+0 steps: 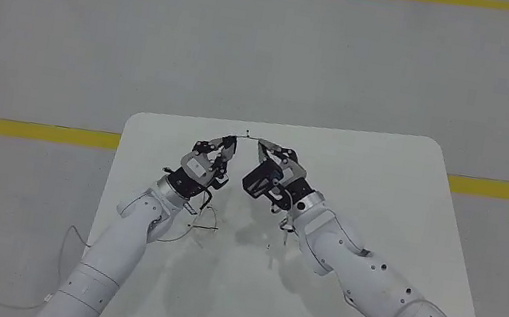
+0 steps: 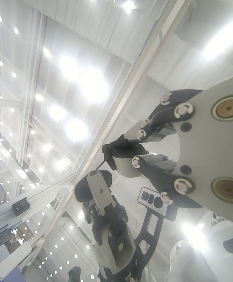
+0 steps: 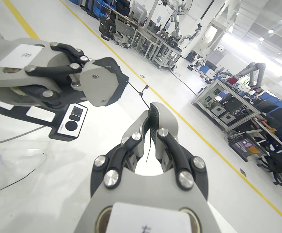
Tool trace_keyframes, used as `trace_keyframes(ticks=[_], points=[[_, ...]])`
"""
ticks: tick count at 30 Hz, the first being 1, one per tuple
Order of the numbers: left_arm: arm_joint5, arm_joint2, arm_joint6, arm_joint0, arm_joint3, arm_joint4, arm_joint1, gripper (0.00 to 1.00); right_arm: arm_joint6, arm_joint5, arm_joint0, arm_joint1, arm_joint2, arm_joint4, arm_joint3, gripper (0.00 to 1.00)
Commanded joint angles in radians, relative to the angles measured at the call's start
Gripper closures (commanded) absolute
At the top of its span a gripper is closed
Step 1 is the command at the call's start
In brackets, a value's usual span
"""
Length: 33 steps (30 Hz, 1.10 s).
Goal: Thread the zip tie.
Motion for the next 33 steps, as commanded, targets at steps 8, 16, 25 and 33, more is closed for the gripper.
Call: trace_keyframes(ticks=[8,16,25,33], points=[[0.000,0.000,0.000,0.000,0.000,0.000,0.000,1.00,0.003,0.001,0.011,0.036,-0.031,0.000,-0.008,1.00],[0.000,0.000,0.000,0.000,0.000,0.000,0.000,1.00,-0.036,-0.039,0.094,0.086,-0.154,0.000,-0.002,1.00],[0.000,0.000,0.000,0.000,0.000,0.000,0.000,1.00,0.021,-0.001,0.203,0.120,-0.297,0.000,0.002,1.00],[0.000,0.000,0.000,0.000,0.000,0.000,0.000,1.00,0.052,0.051,0.269,0.137,-0.398,0.000,0.003,1.00]])
